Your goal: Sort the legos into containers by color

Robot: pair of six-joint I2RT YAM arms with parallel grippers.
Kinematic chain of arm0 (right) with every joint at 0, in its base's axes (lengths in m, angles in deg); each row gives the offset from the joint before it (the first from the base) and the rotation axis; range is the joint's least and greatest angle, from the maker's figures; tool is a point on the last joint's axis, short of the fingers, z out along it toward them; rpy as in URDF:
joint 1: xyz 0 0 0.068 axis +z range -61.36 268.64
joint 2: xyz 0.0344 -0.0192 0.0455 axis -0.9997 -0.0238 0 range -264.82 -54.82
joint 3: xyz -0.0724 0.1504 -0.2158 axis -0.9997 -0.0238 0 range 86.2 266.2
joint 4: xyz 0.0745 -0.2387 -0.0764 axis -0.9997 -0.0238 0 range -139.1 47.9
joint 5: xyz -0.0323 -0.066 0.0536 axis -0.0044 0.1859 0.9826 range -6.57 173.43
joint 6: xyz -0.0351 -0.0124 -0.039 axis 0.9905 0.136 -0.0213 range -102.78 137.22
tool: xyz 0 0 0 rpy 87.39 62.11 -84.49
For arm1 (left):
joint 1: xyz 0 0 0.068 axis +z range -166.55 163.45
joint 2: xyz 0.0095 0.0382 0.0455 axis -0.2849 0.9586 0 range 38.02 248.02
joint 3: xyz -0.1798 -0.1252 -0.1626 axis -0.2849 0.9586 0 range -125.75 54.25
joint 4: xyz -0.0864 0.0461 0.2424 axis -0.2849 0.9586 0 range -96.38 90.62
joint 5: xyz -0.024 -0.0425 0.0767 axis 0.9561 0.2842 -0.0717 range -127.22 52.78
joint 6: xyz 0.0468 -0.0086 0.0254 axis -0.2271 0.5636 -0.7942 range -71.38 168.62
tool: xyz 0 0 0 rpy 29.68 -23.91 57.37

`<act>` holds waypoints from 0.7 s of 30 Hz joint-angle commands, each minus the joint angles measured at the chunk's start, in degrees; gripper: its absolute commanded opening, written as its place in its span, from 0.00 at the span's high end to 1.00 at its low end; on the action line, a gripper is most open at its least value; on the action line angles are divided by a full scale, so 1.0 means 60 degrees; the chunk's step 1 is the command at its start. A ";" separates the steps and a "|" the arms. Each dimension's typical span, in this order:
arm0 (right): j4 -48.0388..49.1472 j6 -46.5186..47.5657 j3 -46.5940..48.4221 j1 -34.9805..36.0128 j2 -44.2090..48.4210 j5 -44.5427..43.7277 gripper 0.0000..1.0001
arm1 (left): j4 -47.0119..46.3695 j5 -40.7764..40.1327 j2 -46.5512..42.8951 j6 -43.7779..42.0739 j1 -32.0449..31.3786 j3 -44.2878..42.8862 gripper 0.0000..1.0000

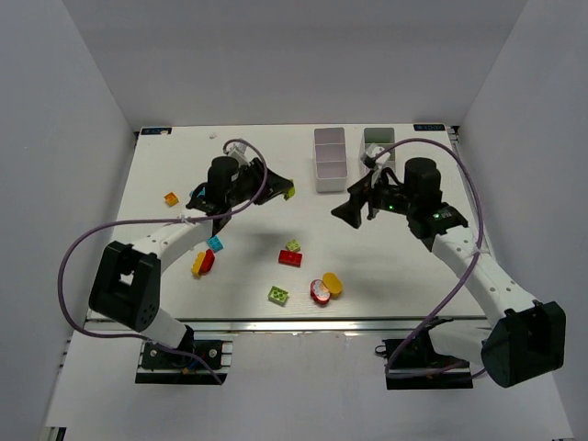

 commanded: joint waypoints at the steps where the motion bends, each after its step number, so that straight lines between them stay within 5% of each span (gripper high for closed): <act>1: 0.1392 -0.1964 0.0305 0.0909 0.0086 -0.2981 0.11 | -0.2805 0.0152 -0.0443 0.4203 -0.0304 0.0949 1.00; 4: 0.1627 -0.2698 0.0627 0.1598 -0.0279 -0.4522 0.10 | -0.3245 -0.0433 -0.0692 0.5260 -0.0582 0.1199 1.00; 21: 0.2301 -0.2423 0.1580 0.2992 -0.1687 -0.5626 0.11 | -0.4462 -0.1343 -0.0811 0.6638 -0.1022 0.1742 1.00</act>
